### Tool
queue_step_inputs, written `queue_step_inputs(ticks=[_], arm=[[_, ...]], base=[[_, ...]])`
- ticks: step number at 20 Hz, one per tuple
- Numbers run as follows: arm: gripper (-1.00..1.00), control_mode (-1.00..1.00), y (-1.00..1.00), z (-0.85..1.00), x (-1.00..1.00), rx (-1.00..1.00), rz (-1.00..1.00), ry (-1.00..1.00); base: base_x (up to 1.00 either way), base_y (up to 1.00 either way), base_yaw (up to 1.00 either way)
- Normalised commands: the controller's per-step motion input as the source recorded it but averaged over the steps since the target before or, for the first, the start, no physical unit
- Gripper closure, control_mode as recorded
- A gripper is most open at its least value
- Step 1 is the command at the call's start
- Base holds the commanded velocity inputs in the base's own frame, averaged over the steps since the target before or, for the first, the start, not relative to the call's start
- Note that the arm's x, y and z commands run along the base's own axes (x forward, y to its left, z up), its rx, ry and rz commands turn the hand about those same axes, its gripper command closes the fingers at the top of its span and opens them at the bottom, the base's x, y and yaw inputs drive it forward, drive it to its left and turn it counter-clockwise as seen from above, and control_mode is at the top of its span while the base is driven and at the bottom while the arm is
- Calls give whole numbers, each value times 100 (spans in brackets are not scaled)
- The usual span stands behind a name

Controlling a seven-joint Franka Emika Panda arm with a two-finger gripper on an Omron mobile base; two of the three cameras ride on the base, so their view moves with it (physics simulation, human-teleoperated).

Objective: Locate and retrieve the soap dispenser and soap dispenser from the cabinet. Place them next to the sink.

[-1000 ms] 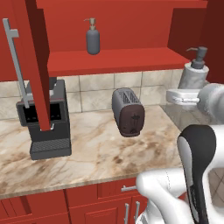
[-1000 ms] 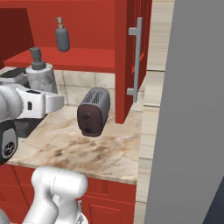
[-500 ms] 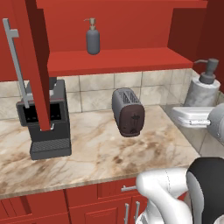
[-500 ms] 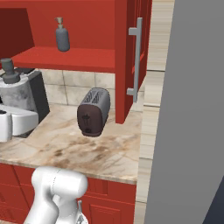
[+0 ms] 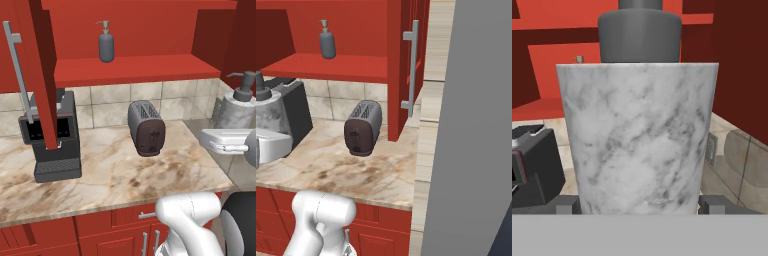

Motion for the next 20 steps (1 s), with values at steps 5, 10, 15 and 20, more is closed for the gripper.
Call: queue_step_inputs(ticks=[5, 10, 15, 20], arm=[[100, -100, 0, 0, 0, 0, 0, 0], [100, 100, 0, 0, 0, 0, 0, 0], [100, 100, 0, 0, 0, 0, 0, 0], [100, 100, 0, 0, 0, 0, 0, 0]], base=[[0, 0, 0], [-4, 0, 0], [-35, 0, -2], [-36, 0, -4]])
